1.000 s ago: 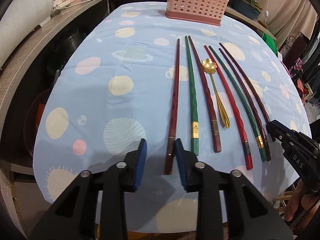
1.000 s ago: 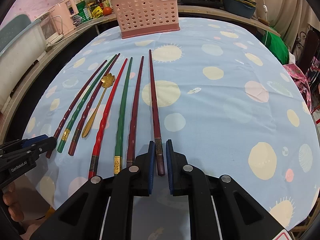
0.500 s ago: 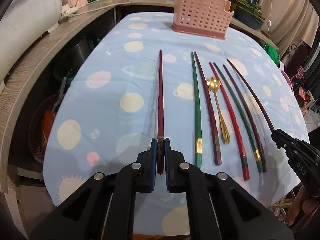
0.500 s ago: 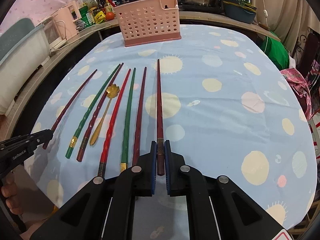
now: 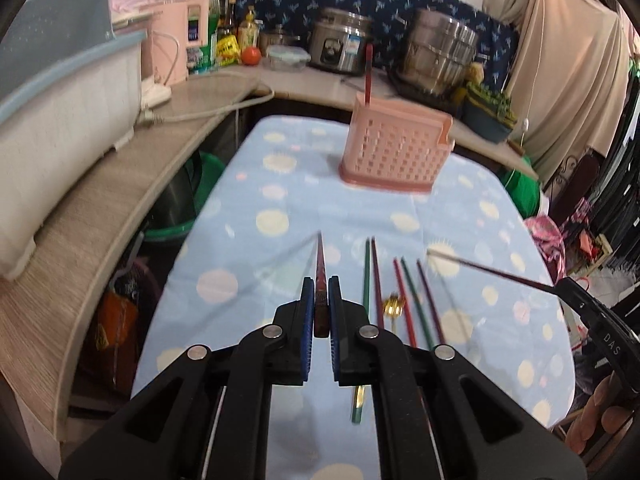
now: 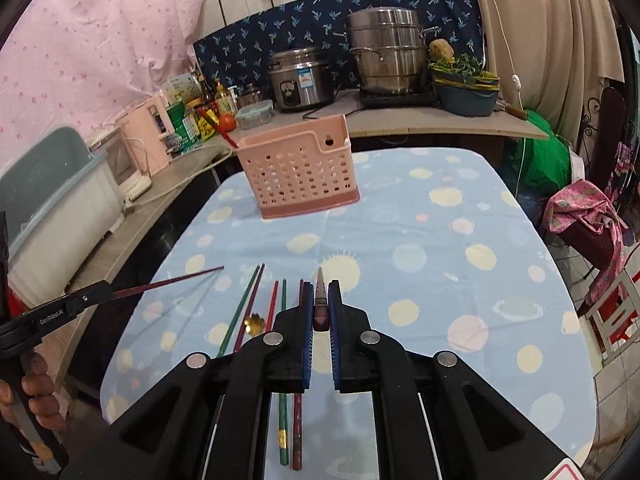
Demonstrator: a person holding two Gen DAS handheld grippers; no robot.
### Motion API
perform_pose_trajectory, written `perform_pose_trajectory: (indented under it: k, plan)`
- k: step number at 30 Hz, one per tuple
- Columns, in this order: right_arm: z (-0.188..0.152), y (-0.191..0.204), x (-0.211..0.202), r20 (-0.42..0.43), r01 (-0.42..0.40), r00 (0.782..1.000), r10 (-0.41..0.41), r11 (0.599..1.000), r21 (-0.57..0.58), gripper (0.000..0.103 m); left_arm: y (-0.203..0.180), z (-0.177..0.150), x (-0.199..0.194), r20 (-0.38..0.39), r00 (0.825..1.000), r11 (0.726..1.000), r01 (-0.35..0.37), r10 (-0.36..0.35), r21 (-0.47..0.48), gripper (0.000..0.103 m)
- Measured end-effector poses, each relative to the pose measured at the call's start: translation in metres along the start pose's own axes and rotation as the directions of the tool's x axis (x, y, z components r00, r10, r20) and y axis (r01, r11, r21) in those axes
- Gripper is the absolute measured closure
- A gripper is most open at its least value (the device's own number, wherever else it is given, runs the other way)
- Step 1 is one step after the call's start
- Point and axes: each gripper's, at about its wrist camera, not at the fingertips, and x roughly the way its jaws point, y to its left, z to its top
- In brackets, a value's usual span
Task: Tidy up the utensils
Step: 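Lift and carry both dark red chopsticks to the pink basket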
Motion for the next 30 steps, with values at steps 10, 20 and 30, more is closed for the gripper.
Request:
perform_pose_trajectory:
  k: [10,20,30]
  plan:
    - [0.058,-0.012,0.002,0.085,-0.02,0.996,0.017,0.999,0.039,0.096,-0.007,0.066,-0.015,0.128,0.992,1.0,0.017,-0.016,-0.005,0.096]
    - [0.105,-0.016,0.006,0.158,-0.035,0.987,0.026,0.998,0.055,0.096,-0.024,0.123,-0.019,0.213,0.976,0.999,0.045,-0.049,0.024,0.096]
    - [0.182,-0.014,0.011,0.272,-0.11,0.959,0.084,0.991,0.081,0.096,-0.057,0.202,-0.031,0.336,0.936,0.995,0.094,-0.103,0.043,0.096]
